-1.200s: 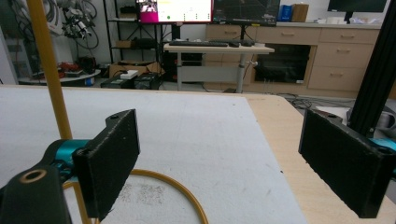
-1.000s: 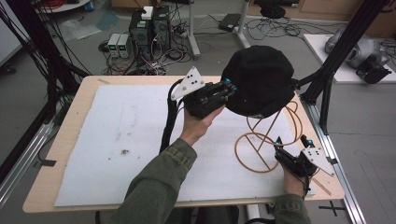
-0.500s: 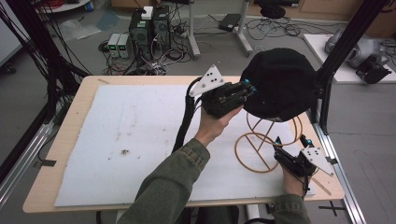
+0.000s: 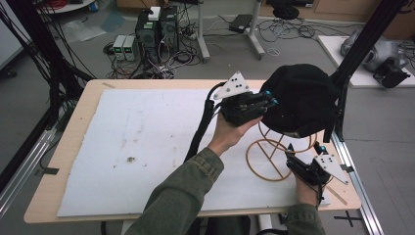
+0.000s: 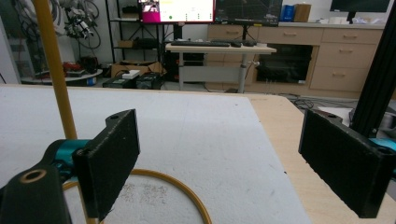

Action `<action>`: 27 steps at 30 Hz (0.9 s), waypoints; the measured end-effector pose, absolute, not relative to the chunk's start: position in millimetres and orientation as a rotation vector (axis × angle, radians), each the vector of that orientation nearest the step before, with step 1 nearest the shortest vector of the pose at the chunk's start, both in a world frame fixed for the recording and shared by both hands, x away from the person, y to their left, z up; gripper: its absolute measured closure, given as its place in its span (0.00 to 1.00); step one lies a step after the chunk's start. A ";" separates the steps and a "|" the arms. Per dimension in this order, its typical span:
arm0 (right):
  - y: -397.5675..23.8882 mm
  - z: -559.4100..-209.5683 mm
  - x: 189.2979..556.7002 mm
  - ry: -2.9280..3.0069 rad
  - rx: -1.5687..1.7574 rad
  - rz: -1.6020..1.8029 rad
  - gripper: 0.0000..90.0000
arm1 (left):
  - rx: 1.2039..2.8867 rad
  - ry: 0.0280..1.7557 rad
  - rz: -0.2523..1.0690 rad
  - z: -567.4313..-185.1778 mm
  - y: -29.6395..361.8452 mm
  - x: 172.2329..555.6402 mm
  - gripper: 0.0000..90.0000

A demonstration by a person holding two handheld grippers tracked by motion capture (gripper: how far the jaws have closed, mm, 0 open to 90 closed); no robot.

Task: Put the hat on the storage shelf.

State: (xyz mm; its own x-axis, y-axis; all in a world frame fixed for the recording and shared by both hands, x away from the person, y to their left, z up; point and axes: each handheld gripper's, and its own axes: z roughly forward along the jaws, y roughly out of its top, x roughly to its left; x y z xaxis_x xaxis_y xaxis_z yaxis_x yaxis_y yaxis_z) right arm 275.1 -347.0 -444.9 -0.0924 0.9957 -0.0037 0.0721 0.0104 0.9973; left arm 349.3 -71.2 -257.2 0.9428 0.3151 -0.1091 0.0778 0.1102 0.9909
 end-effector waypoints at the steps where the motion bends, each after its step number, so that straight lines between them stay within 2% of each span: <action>1: -347.1 -444.9 275.3 1.331 1.210 1.239 0.13 | 1.458 0.327 0.179 -257.2 -71.2 349.3 0.97; 15: -347.2 -445.3 275.2 1.335 1.215 1.237 0.13 | 1.665 0.381 0.182 -259.9 -88.8 348.0 0.96; 27: -347.9 -445.4 275.0 1.333 1.215 1.238 0.13 | 1.717 0.391 0.203 -260.1 -95.3 345.8 0.96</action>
State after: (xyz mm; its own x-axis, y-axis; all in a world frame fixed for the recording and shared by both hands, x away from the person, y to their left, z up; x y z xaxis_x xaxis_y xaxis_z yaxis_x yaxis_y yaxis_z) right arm 275.0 -347.9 -445.4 -0.0917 0.9958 -0.0011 0.0724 0.0077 0.9973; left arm 345.8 -95.3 -260.1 0.9260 0.3684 -0.0829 0.1442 -0.1419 0.9793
